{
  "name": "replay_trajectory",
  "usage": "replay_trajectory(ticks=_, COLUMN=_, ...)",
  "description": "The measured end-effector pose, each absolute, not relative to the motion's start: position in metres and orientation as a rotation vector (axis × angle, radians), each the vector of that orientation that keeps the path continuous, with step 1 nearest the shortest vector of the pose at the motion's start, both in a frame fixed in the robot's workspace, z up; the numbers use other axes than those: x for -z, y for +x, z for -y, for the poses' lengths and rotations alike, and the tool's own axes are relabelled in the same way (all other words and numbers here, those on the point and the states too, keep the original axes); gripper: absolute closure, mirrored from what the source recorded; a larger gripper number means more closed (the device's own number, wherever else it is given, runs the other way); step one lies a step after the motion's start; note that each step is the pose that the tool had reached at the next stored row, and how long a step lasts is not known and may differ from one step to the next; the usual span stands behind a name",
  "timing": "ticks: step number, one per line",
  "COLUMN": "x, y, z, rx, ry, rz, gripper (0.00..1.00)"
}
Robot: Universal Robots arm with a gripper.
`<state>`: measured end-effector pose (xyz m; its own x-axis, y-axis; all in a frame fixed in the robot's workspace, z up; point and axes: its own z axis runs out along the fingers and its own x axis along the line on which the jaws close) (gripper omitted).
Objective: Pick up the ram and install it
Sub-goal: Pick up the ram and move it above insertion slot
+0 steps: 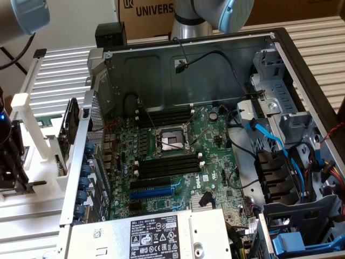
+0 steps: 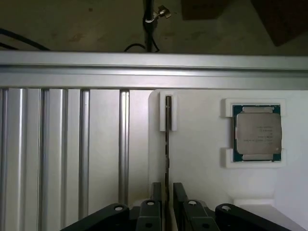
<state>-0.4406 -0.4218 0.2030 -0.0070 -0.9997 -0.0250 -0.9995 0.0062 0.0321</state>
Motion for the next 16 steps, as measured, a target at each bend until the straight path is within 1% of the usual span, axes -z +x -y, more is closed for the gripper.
replay_trajectory(ticks=16, x=-0.1997, y=-0.4366, z=0.4198, rx=0.064, ry=2.212, rz=2.223, gripper=0.76)
